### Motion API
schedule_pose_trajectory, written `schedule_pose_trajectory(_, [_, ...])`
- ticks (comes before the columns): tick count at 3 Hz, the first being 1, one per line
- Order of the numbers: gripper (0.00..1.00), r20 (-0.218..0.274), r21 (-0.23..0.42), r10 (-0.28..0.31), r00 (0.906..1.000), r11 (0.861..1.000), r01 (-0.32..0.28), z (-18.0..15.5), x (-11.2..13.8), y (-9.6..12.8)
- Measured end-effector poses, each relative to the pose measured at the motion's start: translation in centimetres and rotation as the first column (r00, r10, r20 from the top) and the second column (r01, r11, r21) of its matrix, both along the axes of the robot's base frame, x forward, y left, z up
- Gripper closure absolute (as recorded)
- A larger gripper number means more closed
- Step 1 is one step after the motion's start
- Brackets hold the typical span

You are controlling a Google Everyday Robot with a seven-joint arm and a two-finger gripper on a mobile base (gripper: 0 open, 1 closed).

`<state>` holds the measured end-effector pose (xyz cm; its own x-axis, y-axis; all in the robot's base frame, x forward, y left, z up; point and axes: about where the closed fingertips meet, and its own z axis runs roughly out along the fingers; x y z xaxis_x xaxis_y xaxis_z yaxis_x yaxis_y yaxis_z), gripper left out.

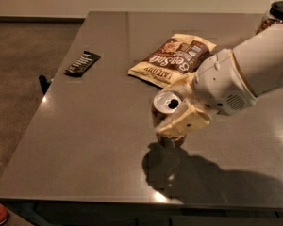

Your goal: Knock orange can over

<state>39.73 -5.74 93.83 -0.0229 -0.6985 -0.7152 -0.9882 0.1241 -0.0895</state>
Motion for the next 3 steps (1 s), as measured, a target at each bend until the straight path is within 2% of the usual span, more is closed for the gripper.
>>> schedule_pose_trajectory(1, [1.0,0.059,-0.155,-0.041,0.9974,0.987,0.05,1.6,1.1,-1.4])
schedule_pose_trajectory(2, [1.0,0.1,-0.289,-0.035,0.9943,0.955,0.063,1.8,2.1,-2.3])
schedule_pose_trajectory(3, [1.0,0.125,-0.448,0.023,0.9919,0.893,0.036,0.8,3.1,-2.8])
